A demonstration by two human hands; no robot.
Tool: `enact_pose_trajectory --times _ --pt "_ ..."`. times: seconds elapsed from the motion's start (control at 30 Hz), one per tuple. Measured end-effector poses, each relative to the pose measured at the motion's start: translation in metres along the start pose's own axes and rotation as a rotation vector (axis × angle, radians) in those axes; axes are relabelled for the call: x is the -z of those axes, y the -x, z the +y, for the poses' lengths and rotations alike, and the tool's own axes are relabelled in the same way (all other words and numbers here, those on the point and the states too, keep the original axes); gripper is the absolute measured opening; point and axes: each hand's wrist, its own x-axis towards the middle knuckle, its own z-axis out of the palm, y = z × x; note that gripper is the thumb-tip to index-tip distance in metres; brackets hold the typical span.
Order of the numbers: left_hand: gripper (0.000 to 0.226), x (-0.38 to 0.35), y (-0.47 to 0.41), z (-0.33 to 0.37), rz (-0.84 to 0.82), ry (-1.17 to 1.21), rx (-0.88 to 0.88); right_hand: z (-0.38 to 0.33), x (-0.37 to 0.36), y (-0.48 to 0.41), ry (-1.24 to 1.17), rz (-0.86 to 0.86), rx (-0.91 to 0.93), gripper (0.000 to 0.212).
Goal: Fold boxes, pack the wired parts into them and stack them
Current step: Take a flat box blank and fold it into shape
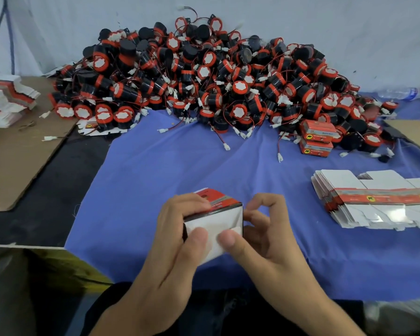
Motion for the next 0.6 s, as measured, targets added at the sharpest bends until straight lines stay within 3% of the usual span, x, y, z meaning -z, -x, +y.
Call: enact_pose_trajectory --times 0.17,0.37,0.6 --pt "0.033 -0.004 -0.002 0.007 -0.016 -0.114 -0.097 -0.003 -0.015 0.002 0.022 0.123 -0.031 0.047" --pt "0.034 0.000 -0.005 0.003 0.056 0.017 0.009 -0.007 -0.014 0.001 -0.037 0.056 -0.069 0.038" --pt "0.043 -0.013 -0.005 0.001 0.088 0.025 -0.007 -0.002 -0.030 0.001 -0.060 0.216 -0.122 0.043"
